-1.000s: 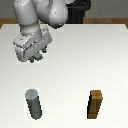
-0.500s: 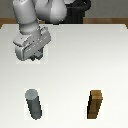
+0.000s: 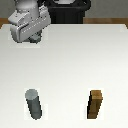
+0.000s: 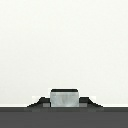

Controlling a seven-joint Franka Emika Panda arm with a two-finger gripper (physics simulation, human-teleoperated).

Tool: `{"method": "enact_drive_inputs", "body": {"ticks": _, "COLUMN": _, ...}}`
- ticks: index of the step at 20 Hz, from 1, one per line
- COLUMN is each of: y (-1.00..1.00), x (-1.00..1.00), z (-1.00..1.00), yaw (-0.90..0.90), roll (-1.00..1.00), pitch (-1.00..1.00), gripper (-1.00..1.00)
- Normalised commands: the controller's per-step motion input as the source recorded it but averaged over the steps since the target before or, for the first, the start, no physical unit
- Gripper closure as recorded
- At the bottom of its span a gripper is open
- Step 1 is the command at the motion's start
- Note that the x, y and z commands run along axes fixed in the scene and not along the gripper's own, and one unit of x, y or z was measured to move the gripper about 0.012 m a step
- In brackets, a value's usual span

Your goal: Put the loop with the handle onto the peg.

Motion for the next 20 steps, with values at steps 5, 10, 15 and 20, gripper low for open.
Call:
{"method": "enact_drive_inputs", "body": {"ticks": 5, "y": 0.00, "x": 0.00, "z": 0.00, "yaw": -1.00, "roll": 0.00, "pitch": 0.00, "gripper": 1.00}}
{"method": "enact_drive_inputs", "body": {"ticks": 10, "y": 0.00, "x": 0.00, "z": 0.00, "yaw": -0.32, "roll": 0.00, "pitch": 0.00, "gripper": 1.00}}
{"method": "enact_drive_inputs", "body": {"ticks": 15, "y": 0.00, "x": 0.00, "z": 0.00, "yaw": -1.00, "roll": 0.00, "pitch": 0.00, "gripper": 1.00}}
{"method": "enact_drive_inputs", "body": {"ticks": 20, "y": 0.00, "x": 0.00, "z": 0.00, "yaw": -1.00, "roll": 0.00, "pitch": 0.00, "gripper": 1.00}}
